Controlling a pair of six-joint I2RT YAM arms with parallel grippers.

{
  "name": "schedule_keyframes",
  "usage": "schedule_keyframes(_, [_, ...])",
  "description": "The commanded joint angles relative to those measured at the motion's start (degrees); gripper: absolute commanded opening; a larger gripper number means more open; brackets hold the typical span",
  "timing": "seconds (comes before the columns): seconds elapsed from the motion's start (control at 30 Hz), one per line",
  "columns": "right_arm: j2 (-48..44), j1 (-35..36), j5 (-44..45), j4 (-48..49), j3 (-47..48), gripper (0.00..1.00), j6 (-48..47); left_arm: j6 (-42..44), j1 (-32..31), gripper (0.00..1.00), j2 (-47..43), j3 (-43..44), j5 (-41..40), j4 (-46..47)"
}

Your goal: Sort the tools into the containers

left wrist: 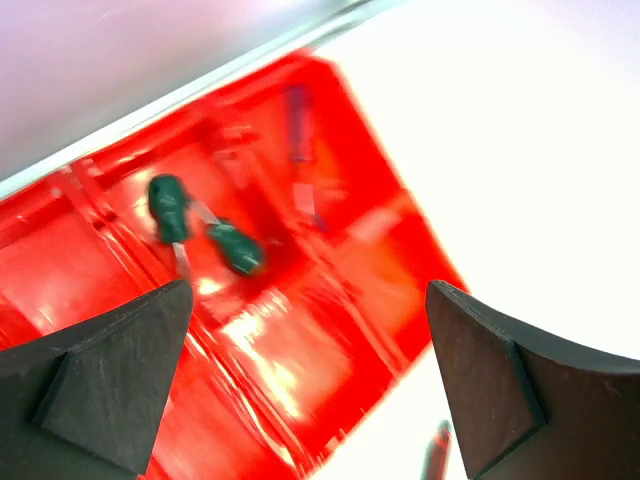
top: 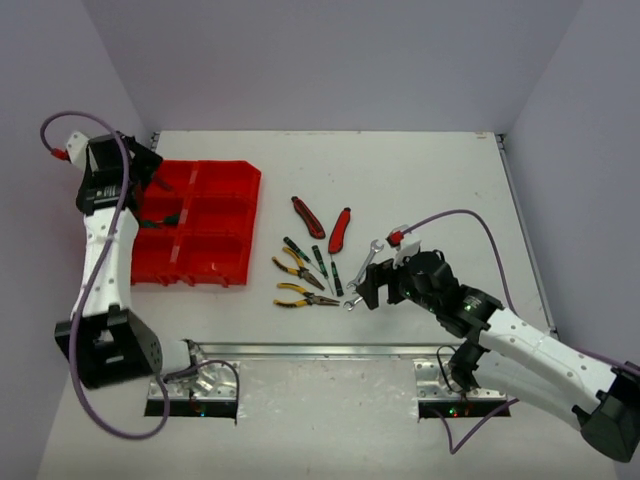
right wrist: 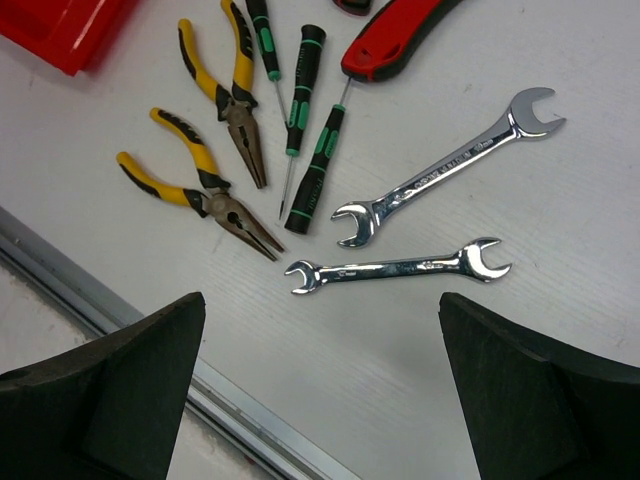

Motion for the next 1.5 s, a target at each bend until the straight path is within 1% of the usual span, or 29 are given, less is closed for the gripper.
schedule_keyframes(0.0, [3.69,-0.32,3.76,1.55,2.40,0.99,2.31,6.17,-7.33,1.00,-17.18,-7.77,4.58,3.36])
schedule_keyframes(0.07, [5.47,-0.36,5.70,1.61,3.58,0.99,5.29,8.25,-10.35,1.00,-22.52,-13.27,5.89,3.87])
schedule_keyframes(0.13, [8.21,-0.35,10.34,0.04,5.80,0.99,9.69,10.59,-12.16,1.00,-27.75,-18.49,10.21,3.78])
schedule_keyframes(0.17, [9.40,-0.41,10.24,-0.16,6.82,0.99,10.58,11.52,-12.53,1.00,-29.63,-19.29,11.74,3.24])
schedule_keyframes(0.2, [11.21,-0.41,9.83,-0.78,8.27,0.99,10.44,12.65,-12.94,1.00,-31.96,-21.87,13.29,2.21])
schedule_keyframes(0.27, [13.57,-0.32,6.65,-0.92,9.43,0.99,8.26,14.28,-13.20,1.00,-34.75,-24.67,14.32,1.26])
schedule_keyframes(0.33, [17.87,-0.26,4.07,0.05,11.80,0.93,7.42,15.34,-13.49,1.00,-38.20,-27.86,13.63,0.04])
schedule_keyframes(0.37, [21.05,-0.13,4.16,-1.38,13.78,0.90,8.05,15.03,-14.09,1.00,-39.65,-28.67,13.28,0.10])
schedule_keyframes(0.4, [24.12,-0.04,5.31,-4.57,18.83,0.88,8.81,15.39,-14.66,1.00,-40.59,-28.55,14.14,0.46])
schedule_keyframes(0.43, [27.80,0.04,6.52,-9.98,21.86,0.84,9.34,15.74,-14.95,1.00,-41.43,-28.85,15.32,1.06])
schedule_keyframes(0.5, [37.45,0.20,8.52,-14.16,28.21,0.68,9.69,15.77,-14.93,1.00,-42.85,-30.96,17.71,3.54])
schedule_keyframes(0.53, [40.48,0.20,9.00,-15.62,31.58,0.59,9.95,16.03,-14.88,1.00,-42.29,-31.12,19.66,4.43])
schedule_keyframes(0.57, [43.28,0.26,9.13,-17.10,33.79,0.52,10.21,16.18,-14.89,1.00,-41.58,-31.01,20.76,4.55])
schedule_keyframes(0.63, [48.20,0.56,9.12,-19.64,37.20,0.42,10.68,16.39,-14.98,1.00,-40.23,-30.63,22.02,4.19])
schedule_keyframes(0.7, [51.00,1.65,9.05,-20.25,38.73,0.41,10.98,16.45,-15.28,1.00,-40.26,-30.48,22.34,3.99])
schedule_keyframes(0.77, [55.91,3.24,10.46,-21.67,42.25,0.41,11.17,16.33,-15.58,1.00,-41.61,-30.81,22.49,4.27])
schedule_keyframes(0.8, [56.67,3.63,10.86,-22.40,43.66,0.41,11.17,16.28,-15.71,1.00,-42.35,-30.91,22.33,4.34])
schedule_keyframes(0.97, [64.26,4.25,11.40,-24.34,47.74,0.39,11.19,16.28,-16.36,1.00,-44.41,-31.17,22.07,4.56])
schedule_keyframes(1.13, [68.55,4.22,9.99,-23.71,48.20,0.35,11.64,16.45,-19.44,1.00,-43.74,-31.08,22.36,4.69])
schedule_keyframes(1.27, [69.82,4.25,9.01,-22.96,46.92,0.26,12.35,16.54,-20.23,1.00,-43.32,-31.08,22.36,4.60])
schedule_keyframes(1.33, [68.67,4.25,8.62,-21.64,45.46,0.19,12.91,16.54,-20.40,1.00,-43.19,-31.17,22.27,4.69])
schedule_keyframes(1.47, [62.50,4.68,9.83,-20.45,42.76,0.09,13.01,16.45,-20.67,1.00,-42.58,-31.08,23.04,4.74])
